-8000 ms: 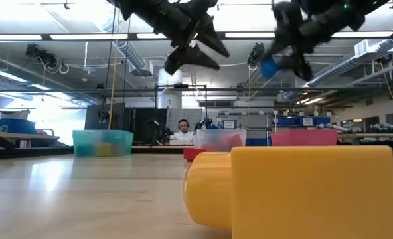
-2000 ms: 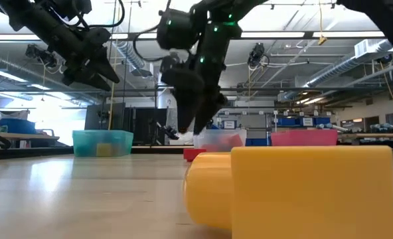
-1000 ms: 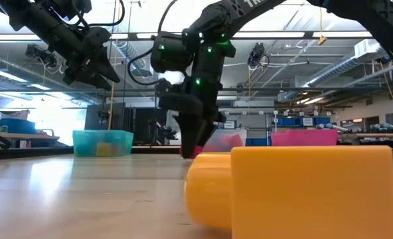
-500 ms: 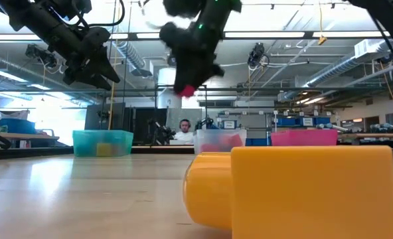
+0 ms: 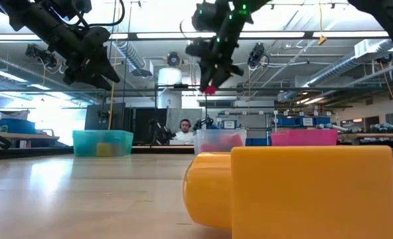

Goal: Sort blocks by size
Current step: Put the red 4 stud game piece into the transparent bin

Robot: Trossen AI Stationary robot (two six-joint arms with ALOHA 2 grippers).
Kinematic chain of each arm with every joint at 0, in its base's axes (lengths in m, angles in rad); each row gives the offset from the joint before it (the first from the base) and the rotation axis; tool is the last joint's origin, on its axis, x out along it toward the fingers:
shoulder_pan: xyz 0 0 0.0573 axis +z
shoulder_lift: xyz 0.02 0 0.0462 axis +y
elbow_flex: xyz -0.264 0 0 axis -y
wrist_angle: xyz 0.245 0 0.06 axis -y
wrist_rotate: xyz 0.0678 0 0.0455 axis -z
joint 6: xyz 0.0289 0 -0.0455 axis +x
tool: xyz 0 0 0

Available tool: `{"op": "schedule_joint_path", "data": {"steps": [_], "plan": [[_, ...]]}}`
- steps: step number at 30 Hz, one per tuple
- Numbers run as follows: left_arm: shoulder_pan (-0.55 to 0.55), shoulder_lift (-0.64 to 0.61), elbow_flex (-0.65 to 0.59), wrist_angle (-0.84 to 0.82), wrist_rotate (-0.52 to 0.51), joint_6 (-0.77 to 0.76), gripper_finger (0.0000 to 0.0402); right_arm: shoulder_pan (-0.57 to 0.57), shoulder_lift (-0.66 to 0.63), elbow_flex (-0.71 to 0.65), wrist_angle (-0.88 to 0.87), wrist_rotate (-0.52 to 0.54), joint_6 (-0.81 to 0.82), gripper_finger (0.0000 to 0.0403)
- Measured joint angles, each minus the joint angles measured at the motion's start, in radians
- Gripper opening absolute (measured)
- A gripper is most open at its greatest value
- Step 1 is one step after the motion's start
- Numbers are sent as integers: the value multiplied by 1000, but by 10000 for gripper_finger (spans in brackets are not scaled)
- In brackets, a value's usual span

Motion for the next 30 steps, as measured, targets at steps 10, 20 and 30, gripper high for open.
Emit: {"op": "schedule_joint_path", "data": {"steps": [10,20,30], "plan": [[2,0,0,2,-1,-1,229,-52,57,-143,35,-28,22,147],[1,0,0,31,-24,0,229,-46,88,-186,120,-39,24,201],[1,0,0,28,-24,0,229,-49,88,-186,125,-34,46,260]]}}
